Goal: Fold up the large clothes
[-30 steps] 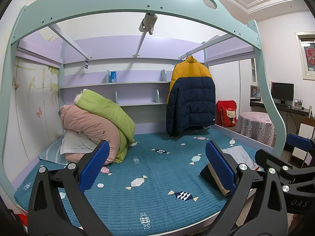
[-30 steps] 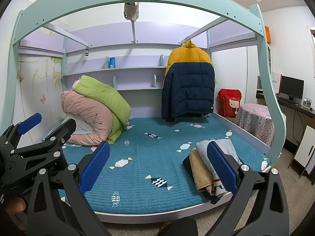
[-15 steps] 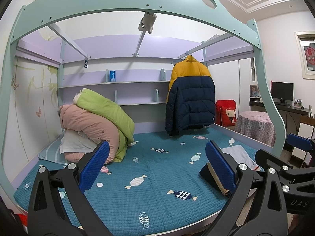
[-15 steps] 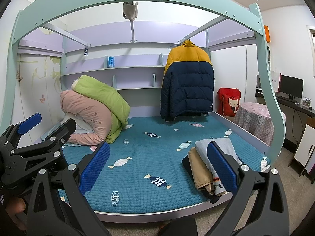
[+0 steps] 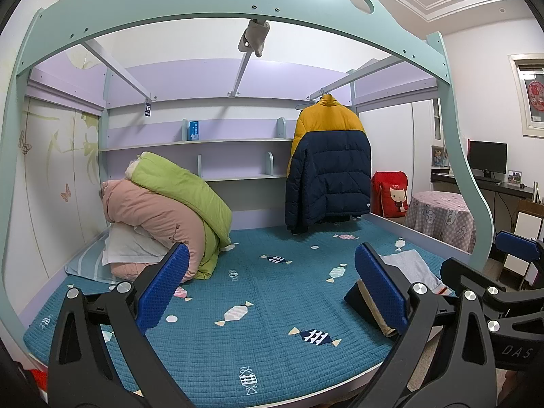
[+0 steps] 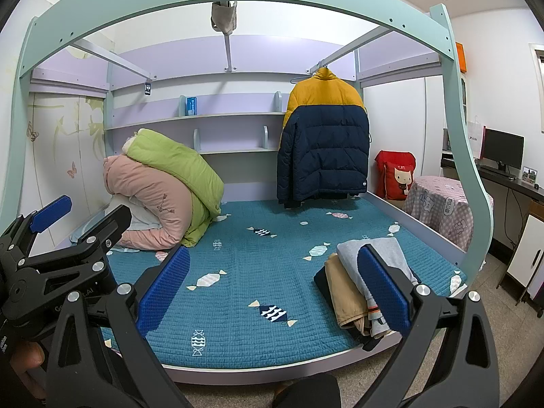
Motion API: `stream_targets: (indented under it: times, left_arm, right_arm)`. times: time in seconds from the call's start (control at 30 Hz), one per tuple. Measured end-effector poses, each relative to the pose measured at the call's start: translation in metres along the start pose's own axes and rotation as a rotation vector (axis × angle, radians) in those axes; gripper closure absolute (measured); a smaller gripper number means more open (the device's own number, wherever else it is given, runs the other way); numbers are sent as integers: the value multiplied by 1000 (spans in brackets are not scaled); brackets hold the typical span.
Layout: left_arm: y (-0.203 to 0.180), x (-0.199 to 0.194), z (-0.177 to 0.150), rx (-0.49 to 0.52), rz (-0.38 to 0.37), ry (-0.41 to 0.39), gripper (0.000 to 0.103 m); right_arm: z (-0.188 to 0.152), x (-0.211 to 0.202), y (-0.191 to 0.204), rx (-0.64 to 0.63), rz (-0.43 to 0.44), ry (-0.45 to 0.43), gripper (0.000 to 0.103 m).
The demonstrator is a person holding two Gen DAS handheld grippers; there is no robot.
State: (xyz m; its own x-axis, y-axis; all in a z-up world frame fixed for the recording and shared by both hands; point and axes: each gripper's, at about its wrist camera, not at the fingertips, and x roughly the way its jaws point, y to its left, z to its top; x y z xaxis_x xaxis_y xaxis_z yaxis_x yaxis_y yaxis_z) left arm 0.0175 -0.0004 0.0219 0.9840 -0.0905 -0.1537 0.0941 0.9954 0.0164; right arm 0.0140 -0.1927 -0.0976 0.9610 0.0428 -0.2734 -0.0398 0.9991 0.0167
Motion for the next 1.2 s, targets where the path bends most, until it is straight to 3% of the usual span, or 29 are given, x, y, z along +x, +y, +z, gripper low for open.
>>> stream_targets:
  times: [0.93,1.2]
  left_arm:
    - [1,1,0,1,-3,1,5]
    - [5,19,-10,-6,-21,21,5]
  right_arm:
    - [0,1,0,1,-3,3,8]
    - [-2,18,1,0,-17,26,8]
